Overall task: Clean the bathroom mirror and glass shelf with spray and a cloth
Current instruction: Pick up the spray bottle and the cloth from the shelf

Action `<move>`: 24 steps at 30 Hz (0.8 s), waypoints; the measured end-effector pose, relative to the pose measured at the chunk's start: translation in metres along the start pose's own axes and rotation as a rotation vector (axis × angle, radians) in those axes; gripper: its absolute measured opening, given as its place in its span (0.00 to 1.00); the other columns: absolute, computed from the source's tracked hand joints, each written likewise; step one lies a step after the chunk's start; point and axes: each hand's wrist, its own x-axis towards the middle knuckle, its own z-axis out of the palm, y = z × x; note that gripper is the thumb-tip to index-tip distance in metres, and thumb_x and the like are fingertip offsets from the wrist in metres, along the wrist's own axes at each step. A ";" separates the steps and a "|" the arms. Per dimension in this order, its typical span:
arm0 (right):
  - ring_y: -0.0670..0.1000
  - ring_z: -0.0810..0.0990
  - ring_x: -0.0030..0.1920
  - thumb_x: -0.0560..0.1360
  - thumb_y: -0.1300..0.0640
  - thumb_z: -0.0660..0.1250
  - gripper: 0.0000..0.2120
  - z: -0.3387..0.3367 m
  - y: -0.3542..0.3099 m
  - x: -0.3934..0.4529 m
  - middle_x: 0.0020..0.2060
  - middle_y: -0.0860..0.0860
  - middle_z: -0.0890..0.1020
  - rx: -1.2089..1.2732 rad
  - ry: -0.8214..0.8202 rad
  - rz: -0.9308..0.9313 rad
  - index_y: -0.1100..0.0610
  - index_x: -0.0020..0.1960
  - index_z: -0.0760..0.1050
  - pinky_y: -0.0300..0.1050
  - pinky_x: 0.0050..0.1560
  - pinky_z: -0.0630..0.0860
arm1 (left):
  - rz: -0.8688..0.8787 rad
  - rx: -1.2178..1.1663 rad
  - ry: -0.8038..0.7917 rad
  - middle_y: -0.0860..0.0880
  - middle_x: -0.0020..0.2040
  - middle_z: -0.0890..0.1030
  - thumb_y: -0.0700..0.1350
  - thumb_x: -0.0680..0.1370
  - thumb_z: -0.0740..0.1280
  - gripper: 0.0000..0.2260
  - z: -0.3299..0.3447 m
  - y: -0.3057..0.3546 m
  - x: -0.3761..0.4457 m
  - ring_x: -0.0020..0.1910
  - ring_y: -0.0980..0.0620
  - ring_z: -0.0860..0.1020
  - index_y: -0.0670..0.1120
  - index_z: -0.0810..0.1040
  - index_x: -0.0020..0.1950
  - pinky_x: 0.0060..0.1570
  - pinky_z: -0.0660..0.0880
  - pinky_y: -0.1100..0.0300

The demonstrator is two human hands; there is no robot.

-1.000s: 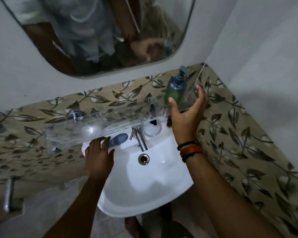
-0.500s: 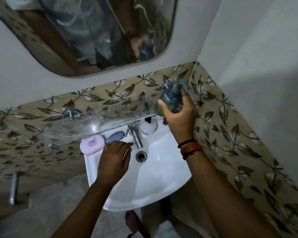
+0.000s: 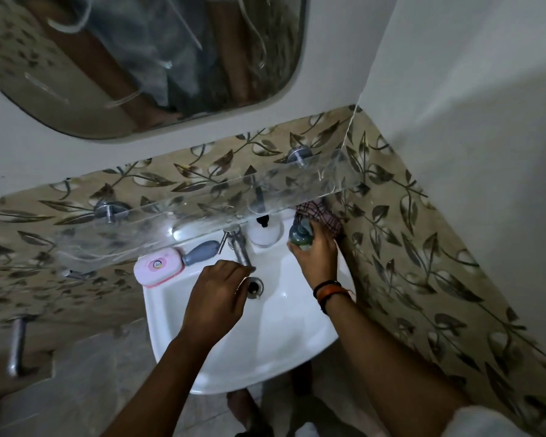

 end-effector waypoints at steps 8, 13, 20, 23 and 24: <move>0.60 0.82 0.71 0.72 0.61 0.85 0.35 0.046 0.030 0.051 0.71 0.57 0.82 0.000 -0.084 -0.035 0.57 0.76 0.76 0.60 0.74 0.80 | -0.075 0.010 -0.001 0.51 0.56 0.87 0.44 0.84 0.70 0.11 -0.011 0.000 -0.005 0.56 0.44 0.85 0.47 0.87 0.65 0.52 0.82 0.47; 0.62 0.80 0.73 0.71 0.63 0.86 0.36 0.043 0.020 0.063 0.73 0.60 0.81 -0.018 -0.122 -0.057 0.61 0.75 0.76 0.54 0.77 0.76 | -0.115 0.032 -0.017 0.52 0.57 0.87 0.48 0.86 0.65 0.14 -0.009 -0.005 -0.013 0.57 0.44 0.85 0.48 0.87 0.66 0.54 0.82 0.48; 0.65 0.78 0.75 0.69 0.67 0.86 0.40 0.043 0.021 0.073 0.74 0.63 0.80 -0.032 -0.144 -0.024 0.63 0.78 0.74 0.54 0.78 0.73 | -0.152 0.010 -0.040 0.54 0.59 0.86 0.47 0.85 0.70 0.12 -0.003 0.004 -0.007 0.59 0.46 0.85 0.51 0.85 0.67 0.54 0.84 0.49; 0.61 0.76 0.77 0.69 0.67 0.86 0.44 0.034 0.025 0.062 0.77 0.60 0.76 0.031 -0.136 -0.031 0.60 0.81 0.70 0.50 0.79 0.72 | -0.288 -0.069 -0.046 0.57 0.61 0.85 0.49 0.87 0.70 0.10 0.000 0.012 0.003 0.60 0.48 0.85 0.52 0.84 0.68 0.52 0.85 0.51; 0.60 0.74 0.79 0.70 0.67 0.86 0.47 0.031 0.028 0.056 0.80 0.58 0.74 0.036 -0.135 -0.043 0.58 0.83 0.68 0.52 0.81 0.72 | -0.334 -0.115 -0.038 0.56 0.62 0.85 0.48 0.86 0.71 0.11 0.001 0.014 0.008 0.60 0.48 0.86 0.52 0.83 0.69 0.53 0.85 0.51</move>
